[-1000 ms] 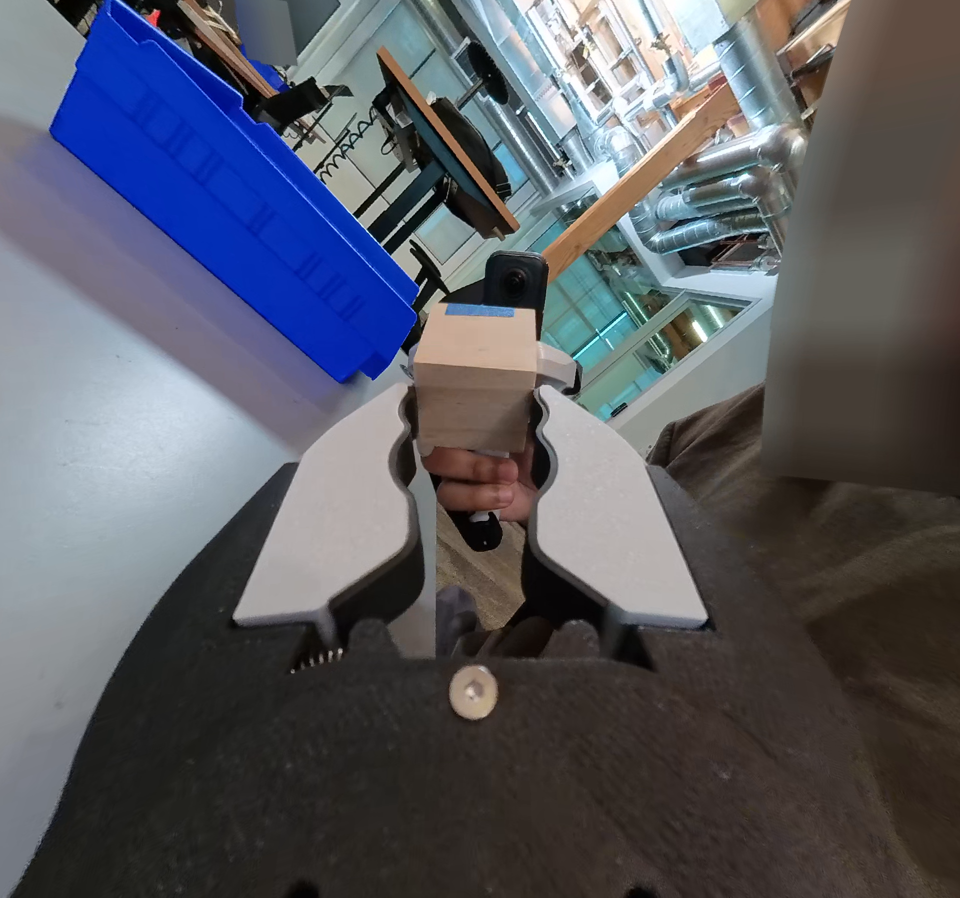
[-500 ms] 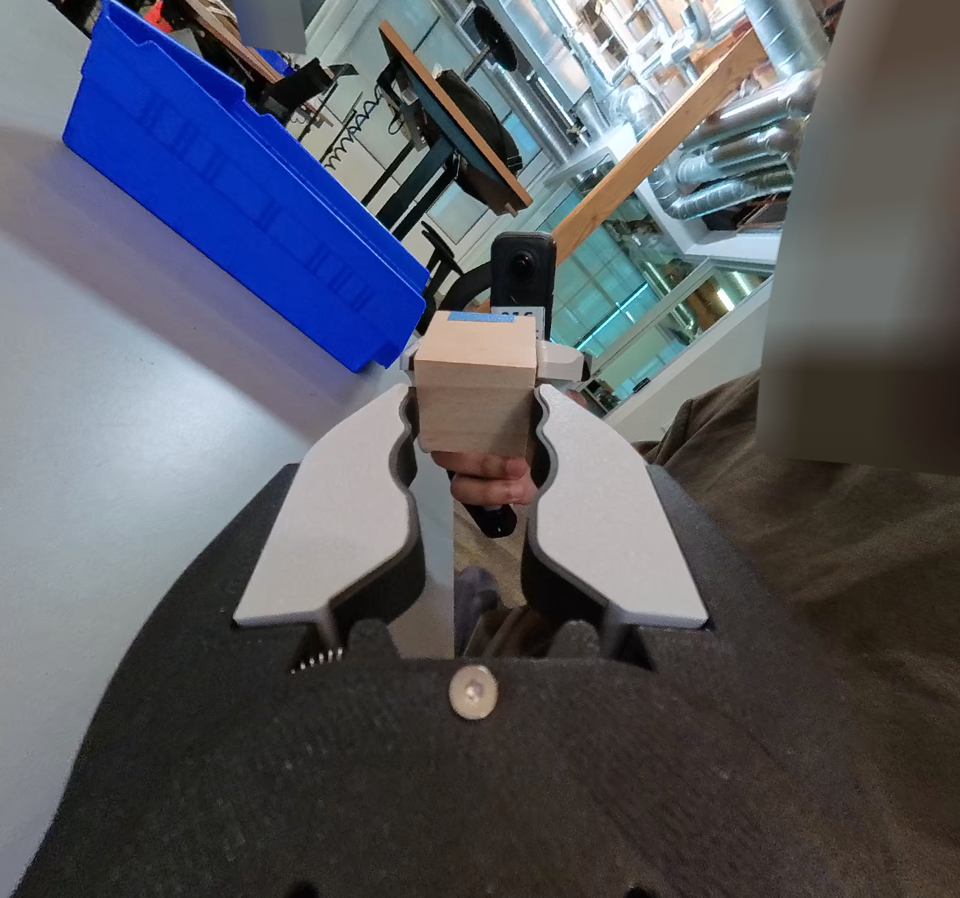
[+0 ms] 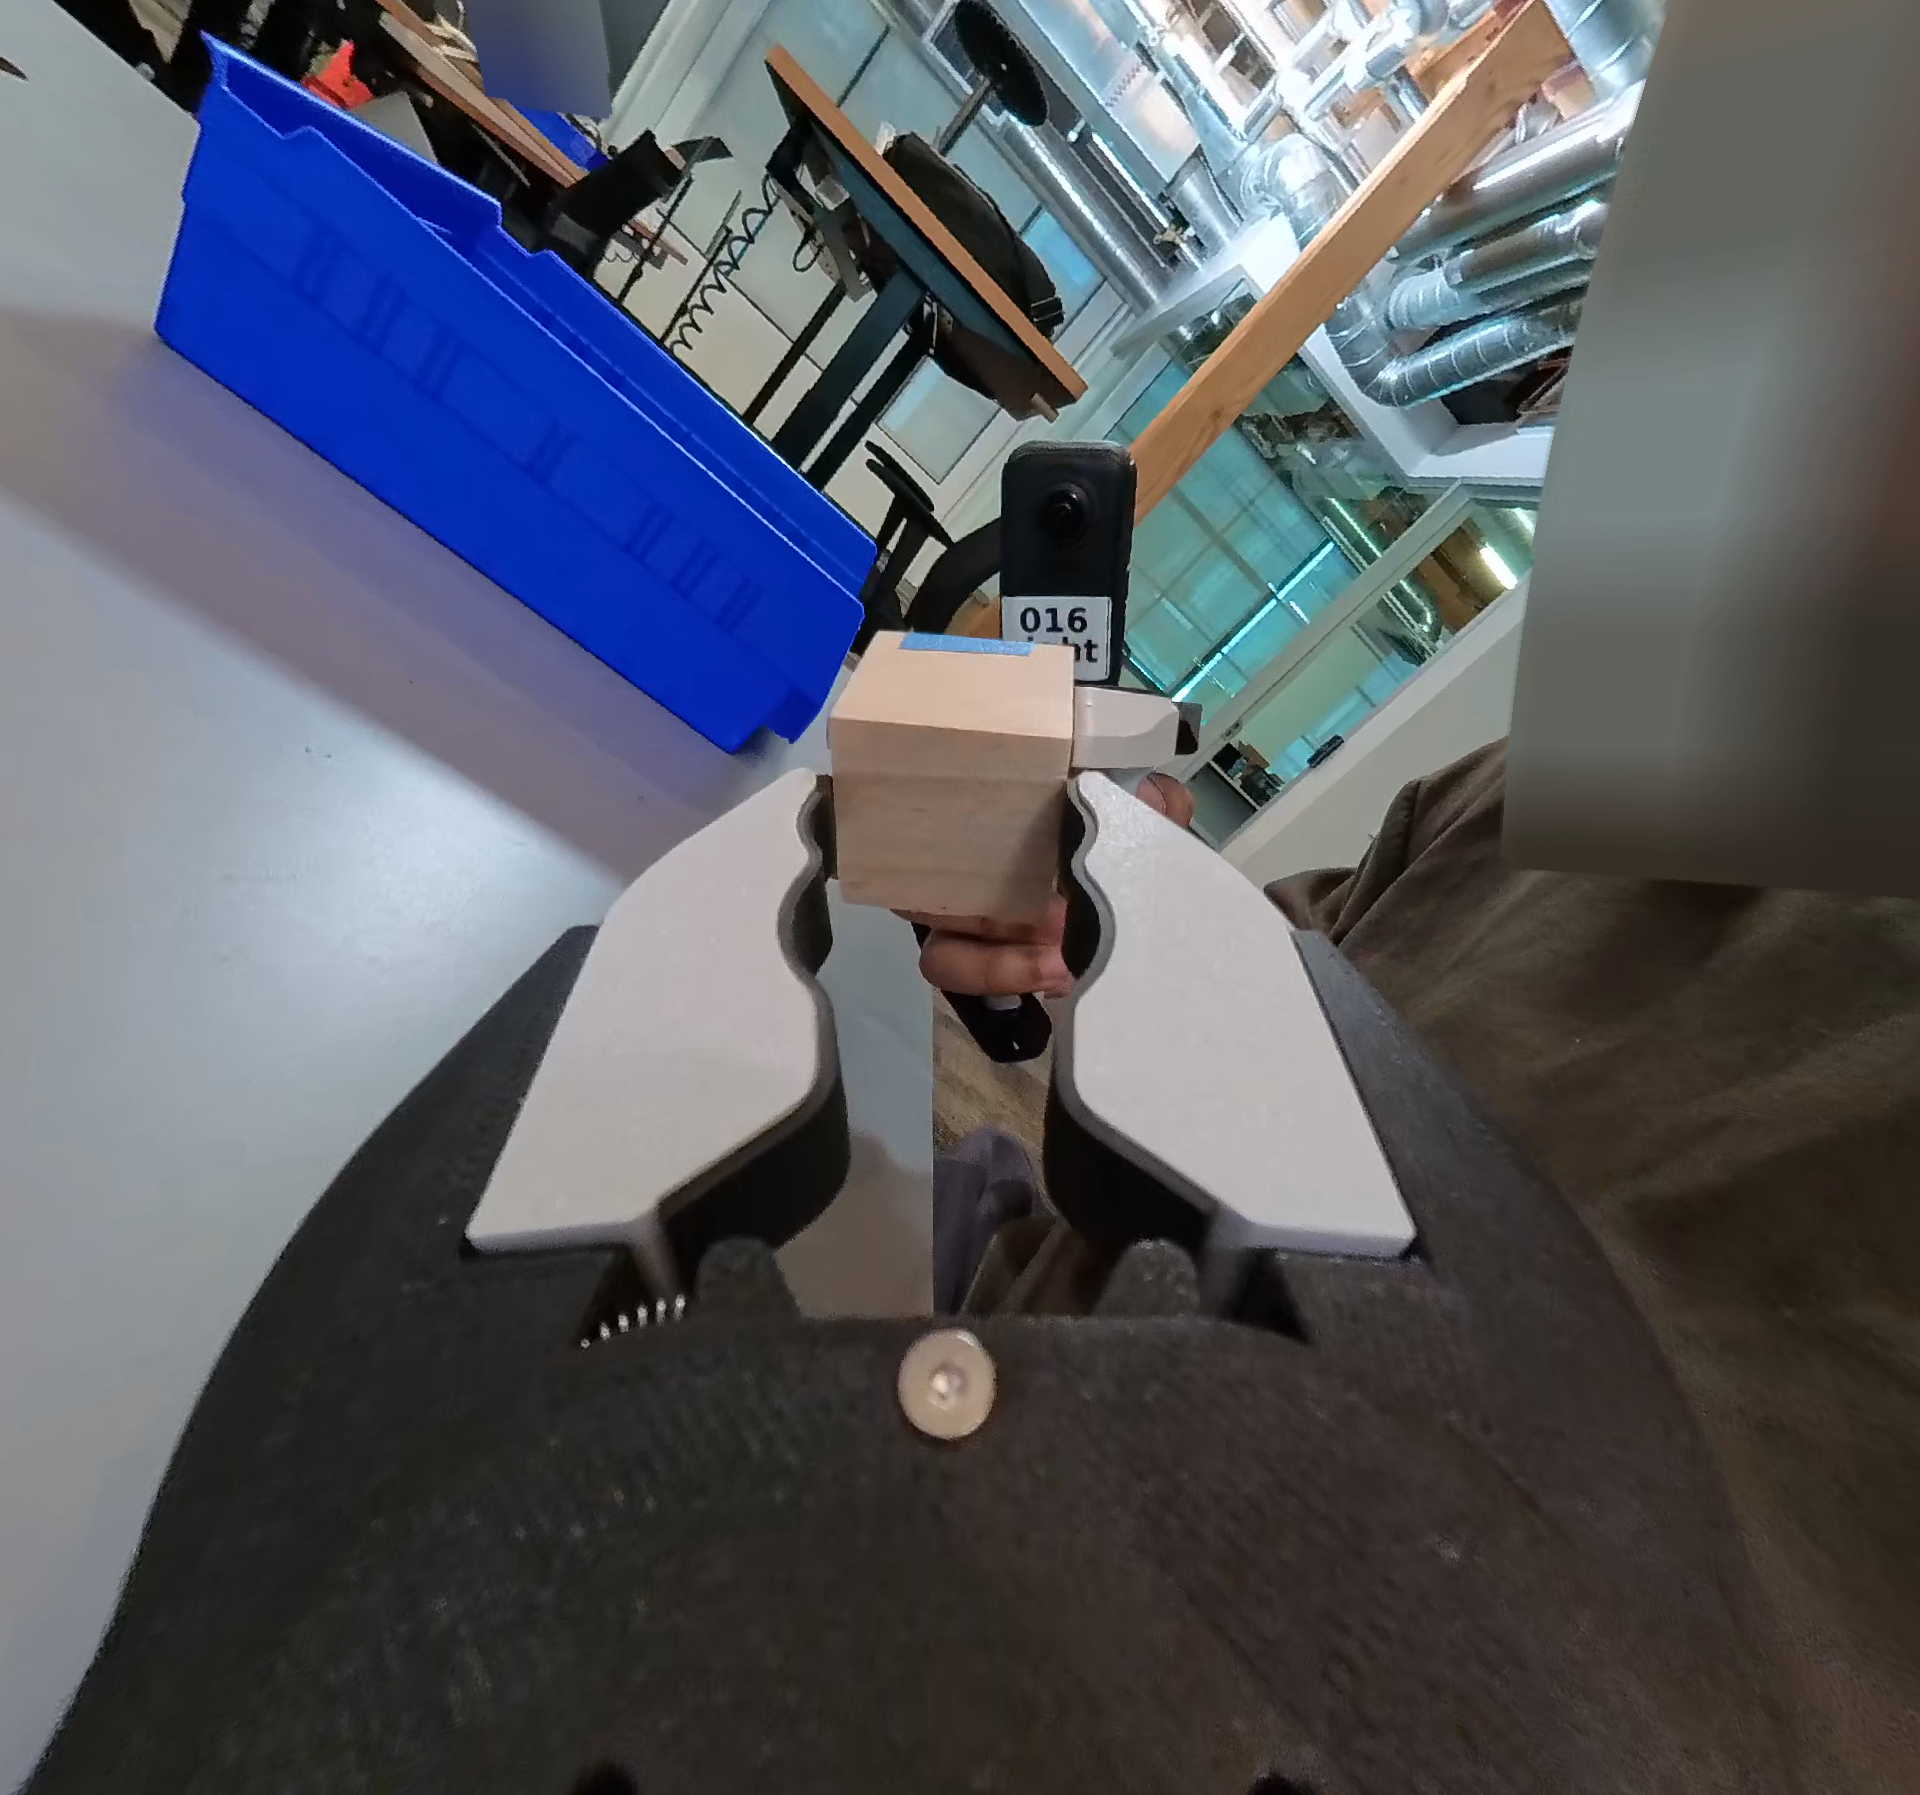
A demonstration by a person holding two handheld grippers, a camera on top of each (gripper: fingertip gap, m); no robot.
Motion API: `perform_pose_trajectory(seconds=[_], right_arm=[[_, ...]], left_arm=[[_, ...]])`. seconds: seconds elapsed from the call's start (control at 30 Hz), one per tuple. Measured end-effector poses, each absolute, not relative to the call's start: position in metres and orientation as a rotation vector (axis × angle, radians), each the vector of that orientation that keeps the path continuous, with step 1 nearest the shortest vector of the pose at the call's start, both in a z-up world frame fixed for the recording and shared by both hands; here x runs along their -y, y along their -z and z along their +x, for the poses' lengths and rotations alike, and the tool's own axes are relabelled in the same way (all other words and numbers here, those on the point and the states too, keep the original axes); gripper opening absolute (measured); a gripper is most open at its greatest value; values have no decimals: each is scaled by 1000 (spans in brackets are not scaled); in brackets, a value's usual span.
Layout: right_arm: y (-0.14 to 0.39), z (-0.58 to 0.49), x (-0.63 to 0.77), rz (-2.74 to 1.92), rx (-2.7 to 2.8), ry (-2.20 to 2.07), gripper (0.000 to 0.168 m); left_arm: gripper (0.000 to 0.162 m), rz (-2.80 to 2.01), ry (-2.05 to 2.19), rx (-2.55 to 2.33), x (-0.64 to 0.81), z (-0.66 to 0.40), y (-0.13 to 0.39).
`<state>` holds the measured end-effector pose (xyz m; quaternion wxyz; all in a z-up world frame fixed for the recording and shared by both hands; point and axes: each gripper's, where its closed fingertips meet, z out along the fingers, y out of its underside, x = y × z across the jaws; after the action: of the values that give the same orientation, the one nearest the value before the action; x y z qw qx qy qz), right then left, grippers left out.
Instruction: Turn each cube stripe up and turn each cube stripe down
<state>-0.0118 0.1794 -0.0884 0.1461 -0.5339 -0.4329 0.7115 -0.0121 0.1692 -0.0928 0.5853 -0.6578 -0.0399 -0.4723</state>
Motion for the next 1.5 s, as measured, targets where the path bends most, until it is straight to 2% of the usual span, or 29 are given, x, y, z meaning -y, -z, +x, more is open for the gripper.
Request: perform_pose_trajectory(seconds=[0.13,0.43,0.57,1.5], right_arm=[[86,-11,-184,-1542,1210,-2061,42],[87,-11,-185,-1553,1204,-2045,42],[88,-12,-183,-1547,1223,-2026,42],[89,-13,-182,-1546,1229,-2031,42]], left_arm=[[47,-1560,1057,65,-171,-8,94],[46,-1559,1018,70,-170,-16,94],[39,-1557,1035,56,-168,-16,94],[39,-1562,1051,50,-167,-16,94]])
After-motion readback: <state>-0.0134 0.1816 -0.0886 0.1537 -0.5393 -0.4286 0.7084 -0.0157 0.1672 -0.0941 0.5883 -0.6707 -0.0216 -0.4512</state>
